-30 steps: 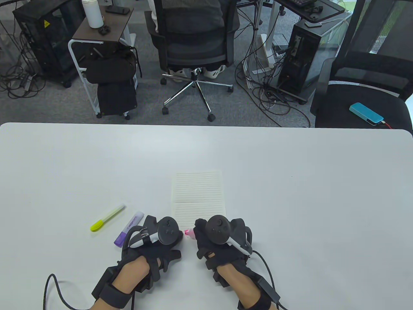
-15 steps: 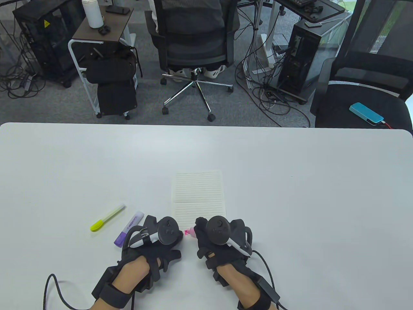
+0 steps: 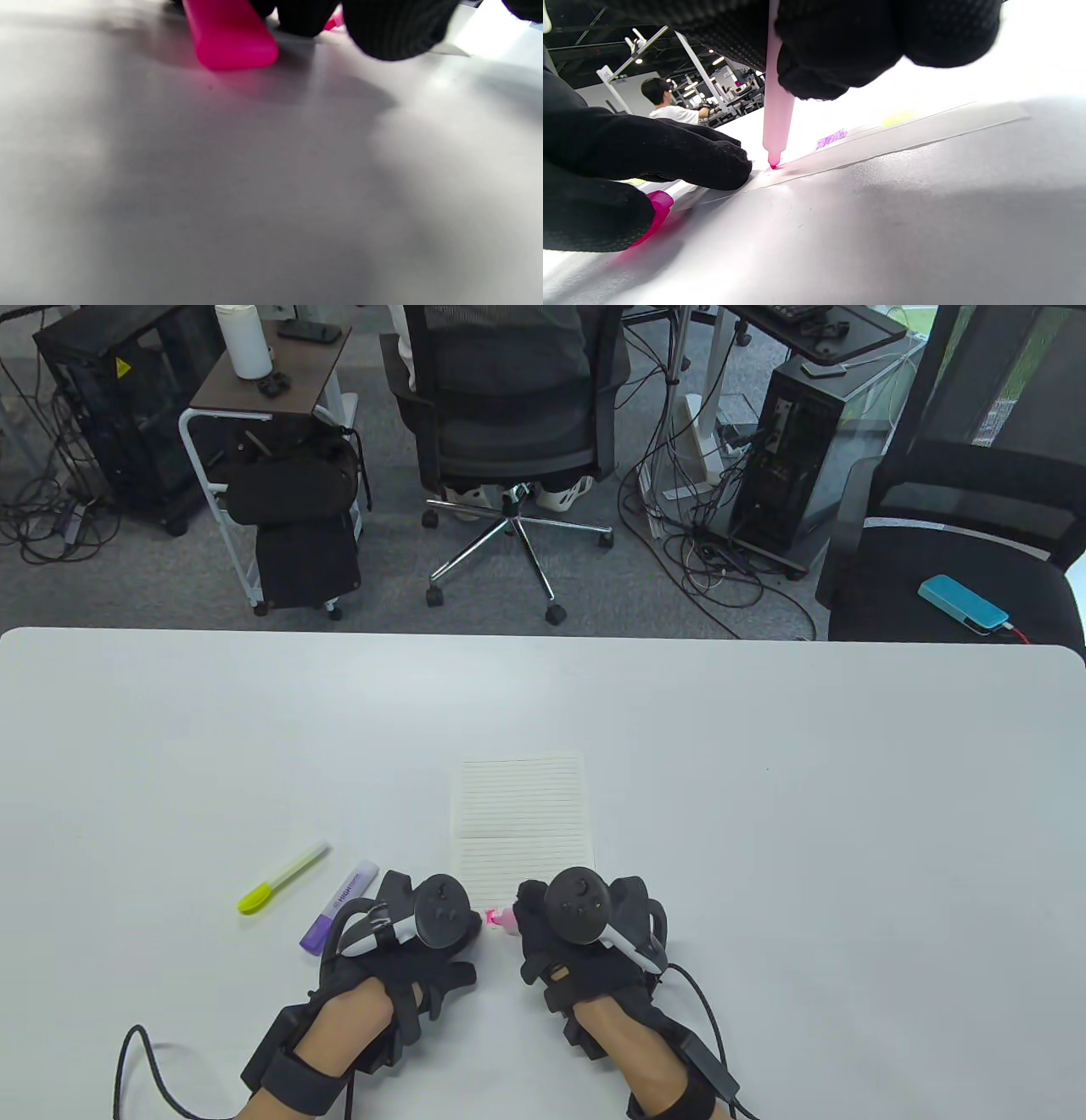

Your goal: Apply highlighter ink on paper

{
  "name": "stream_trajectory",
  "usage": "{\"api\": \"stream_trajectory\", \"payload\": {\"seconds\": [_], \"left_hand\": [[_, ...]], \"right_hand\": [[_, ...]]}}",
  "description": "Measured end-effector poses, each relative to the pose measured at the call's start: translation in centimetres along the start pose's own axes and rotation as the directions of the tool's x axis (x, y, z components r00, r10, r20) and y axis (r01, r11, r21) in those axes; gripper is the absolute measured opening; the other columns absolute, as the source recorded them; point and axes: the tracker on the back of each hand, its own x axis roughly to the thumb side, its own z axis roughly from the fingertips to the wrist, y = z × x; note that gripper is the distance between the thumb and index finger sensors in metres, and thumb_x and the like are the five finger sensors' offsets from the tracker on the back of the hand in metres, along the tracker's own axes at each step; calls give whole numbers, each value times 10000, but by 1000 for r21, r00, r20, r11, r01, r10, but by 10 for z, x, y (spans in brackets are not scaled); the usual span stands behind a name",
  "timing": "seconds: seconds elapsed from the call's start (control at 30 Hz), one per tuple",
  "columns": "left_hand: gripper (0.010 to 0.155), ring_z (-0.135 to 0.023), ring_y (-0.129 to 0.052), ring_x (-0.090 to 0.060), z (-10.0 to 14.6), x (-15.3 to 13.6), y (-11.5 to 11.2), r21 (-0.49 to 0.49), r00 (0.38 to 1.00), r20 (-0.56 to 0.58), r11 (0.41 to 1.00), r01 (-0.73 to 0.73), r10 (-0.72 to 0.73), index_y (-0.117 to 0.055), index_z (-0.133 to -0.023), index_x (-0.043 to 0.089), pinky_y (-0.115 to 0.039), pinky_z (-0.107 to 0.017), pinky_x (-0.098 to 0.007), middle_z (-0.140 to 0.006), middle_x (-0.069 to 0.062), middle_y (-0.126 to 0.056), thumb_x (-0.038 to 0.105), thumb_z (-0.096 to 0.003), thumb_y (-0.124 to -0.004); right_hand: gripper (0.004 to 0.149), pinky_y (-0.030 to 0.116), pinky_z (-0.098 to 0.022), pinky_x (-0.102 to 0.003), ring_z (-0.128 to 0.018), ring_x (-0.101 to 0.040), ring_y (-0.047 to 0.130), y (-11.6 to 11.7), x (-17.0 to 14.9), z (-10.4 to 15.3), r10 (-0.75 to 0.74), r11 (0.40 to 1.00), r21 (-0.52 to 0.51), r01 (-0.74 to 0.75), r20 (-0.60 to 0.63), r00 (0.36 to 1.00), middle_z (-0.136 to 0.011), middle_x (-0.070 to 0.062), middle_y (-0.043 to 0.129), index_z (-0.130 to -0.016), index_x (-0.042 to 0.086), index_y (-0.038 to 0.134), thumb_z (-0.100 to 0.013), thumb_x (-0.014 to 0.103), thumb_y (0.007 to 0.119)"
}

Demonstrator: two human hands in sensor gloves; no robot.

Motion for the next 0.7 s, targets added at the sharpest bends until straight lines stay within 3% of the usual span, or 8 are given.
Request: {"api": "stream_trajectory", "payload": {"seconds": [0.1, 0.27, 0.4, 0.6, 0.7], "left_hand": [[706, -1045, -408, -393, 0, 0, 0, 0, 1000, 0, 1000, 0, 0, -523, -1047, 310, -374, -734, -643, -1143, 24, -397, 531, -414, -743], [706, -1045, -406, -394, 0, 0, 0, 0, 1000, 0, 1000, -2, 2, -522, -1047, 310, -375, -733, -643, -1144, 26, -397, 532, -414, -743], [706, -1044, -408, -394, 0, 0, 0, 0, 1000, 0, 1000, -1, 1, -524, -1046, 310, -376, -733, -642, -1143, 26, -398, 531, -413, -744], [706, -1044, -407, -394, 0, -1, 0, -1, 1000, 0, 1000, -3, 3, -524, -1047, 309, -375, -733, -643, -1143, 27, -397, 531, -413, -743], [706, -1044, -407, -393, 0, -1, 0, 0, 1000, 0, 1000, -1, 1, -523, -1047, 309, -375, -733, -642, -1143, 25, -397, 531, -414, -744]], "right_hand": [[385, 818, -382, -441, -375, -176, 923, 3, -2, -1, 17, 999, -28, -17, 0, 1000, -696, -126, 908, -989, 157, 736, -658, 354, 727], [378, 823, -363, -443, -346, -178, 927, -1, -1, -1, -14, 1000, 25, 14, -8, 1000, -663, -129, 926, -964, 135, 764, -651, 346, 747], [383, 819, -380, -443, -373, -180, 925, 3, -1, -1, 17, 999, -27, -17, -1, 1000, -694, -128, 910, -985, 153, 741, -657, 352, 730], [379, 823, -363, -444, -347, -180, 928, -1, -1, 0, -7, 1000, 22, 7, -9, 1000, -664, -127, 927, -963, 136, 766, -649, 347, 749], [380, 818, -381, -443, -372, -181, 926, 3, 0, -1, 27, 999, -31, -27, 2, 1000, -692, -128, 913, -980, 156, 748, -655, 352, 733]]}}
